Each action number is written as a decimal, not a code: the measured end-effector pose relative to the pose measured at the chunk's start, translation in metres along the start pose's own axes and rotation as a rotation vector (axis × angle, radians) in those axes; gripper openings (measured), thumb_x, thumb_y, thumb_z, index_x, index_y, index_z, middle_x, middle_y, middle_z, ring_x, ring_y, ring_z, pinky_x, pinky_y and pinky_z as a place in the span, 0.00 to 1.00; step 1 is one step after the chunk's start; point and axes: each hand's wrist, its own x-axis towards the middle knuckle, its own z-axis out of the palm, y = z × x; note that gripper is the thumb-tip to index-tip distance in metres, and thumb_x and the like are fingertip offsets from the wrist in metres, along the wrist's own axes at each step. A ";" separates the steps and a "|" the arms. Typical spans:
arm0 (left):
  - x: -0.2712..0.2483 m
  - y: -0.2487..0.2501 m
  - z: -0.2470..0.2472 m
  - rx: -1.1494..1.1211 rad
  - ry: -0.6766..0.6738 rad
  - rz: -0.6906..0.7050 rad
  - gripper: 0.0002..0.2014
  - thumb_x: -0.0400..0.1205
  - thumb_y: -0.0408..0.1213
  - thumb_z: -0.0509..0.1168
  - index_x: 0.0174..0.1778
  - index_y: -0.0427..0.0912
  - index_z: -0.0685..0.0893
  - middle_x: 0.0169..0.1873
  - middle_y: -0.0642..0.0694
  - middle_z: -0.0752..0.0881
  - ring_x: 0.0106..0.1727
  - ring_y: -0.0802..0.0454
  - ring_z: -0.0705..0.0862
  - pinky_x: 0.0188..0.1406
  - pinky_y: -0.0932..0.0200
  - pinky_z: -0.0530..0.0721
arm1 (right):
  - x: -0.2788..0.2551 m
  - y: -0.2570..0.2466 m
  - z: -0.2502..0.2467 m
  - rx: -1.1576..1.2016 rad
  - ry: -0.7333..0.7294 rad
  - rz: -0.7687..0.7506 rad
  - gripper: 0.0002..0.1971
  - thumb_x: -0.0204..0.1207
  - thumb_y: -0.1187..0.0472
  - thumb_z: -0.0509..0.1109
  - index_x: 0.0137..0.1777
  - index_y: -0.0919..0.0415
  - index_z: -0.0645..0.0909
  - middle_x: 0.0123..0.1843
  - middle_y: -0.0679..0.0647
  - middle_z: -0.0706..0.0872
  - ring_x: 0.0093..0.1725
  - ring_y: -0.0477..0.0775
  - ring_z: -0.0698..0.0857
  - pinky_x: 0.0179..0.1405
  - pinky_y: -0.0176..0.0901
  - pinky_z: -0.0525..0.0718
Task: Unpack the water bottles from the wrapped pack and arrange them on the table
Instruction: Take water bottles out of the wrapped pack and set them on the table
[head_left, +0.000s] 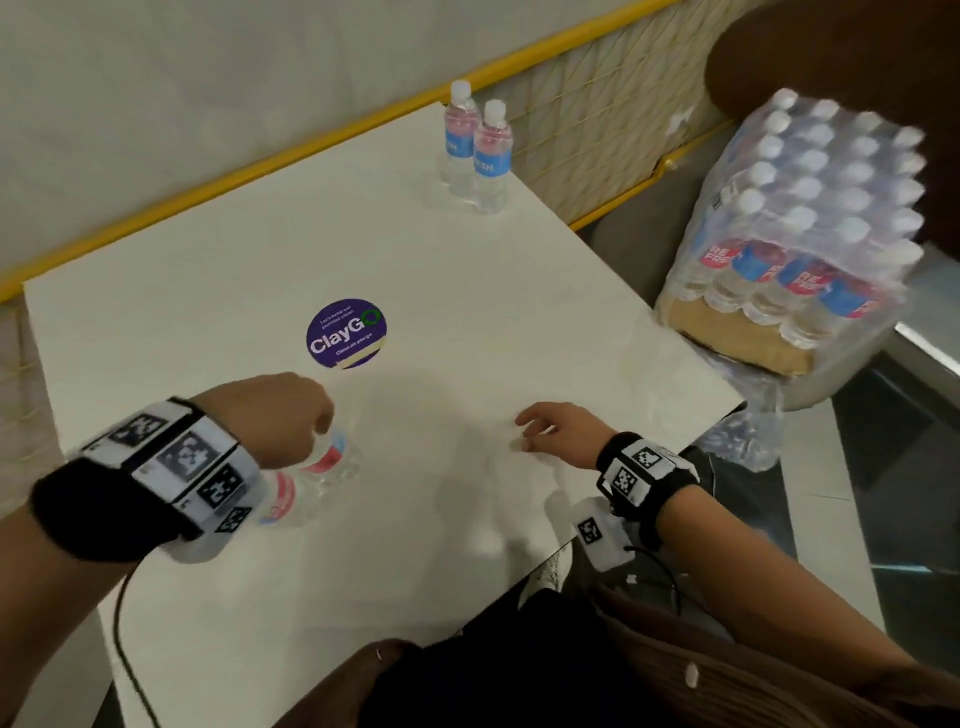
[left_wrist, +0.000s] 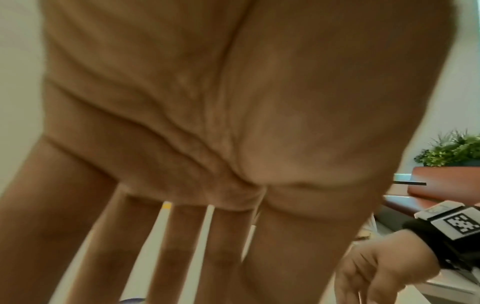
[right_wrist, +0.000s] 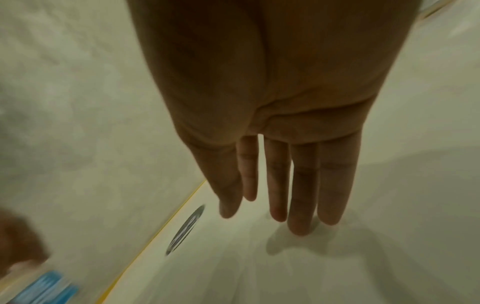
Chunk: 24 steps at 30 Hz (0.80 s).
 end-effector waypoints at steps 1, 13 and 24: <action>0.002 0.003 -0.005 0.018 -0.016 -0.008 0.16 0.81 0.40 0.57 0.65 0.53 0.78 0.67 0.52 0.78 0.66 0.52 0.78 0.67 0.56 0.76 | 0.000 0.010 -0.014 0.019 0.037 0.026 0.18 0.73 0.52 0.75 0.62 0.53 0.80 0.53 0.51 0.86 0.52 0.50 0.82 0.57 0.42 0.79; 0.145 0.217 -0.134 -0.215 0.225 0.489 0.23 0.83 0.44 0.61 0.75 0.46 0.71 0.73 0.42 0.73 0.73 0.44 0.72 0.72 0.51 0.70 | -0.008 0.090 -0.167 0.609 0.622 0.217 0.22 0.76 0.69 0.68 0.70 0.65 0.70 0.53 0.57 0.82 0.47 0.53 0.83 0.42 0.44 0.84; 0.190 0.306 -0.184 -0.648 0.407 0.641 0.27 0.80 0.36 0.67 0.76 0.43 0.71 0.69 0.42 0.78 0.68 0.44 0.79 0.65 0.59 0.74 | -0.003 0.095 -0.241 0.342 0.855 0.271 0.16 0.74 0.45 0.71 0.44 0.59 0.77 0.37 0.53 0.80 0.39 0.53 0.78 0.36 0.39 0.72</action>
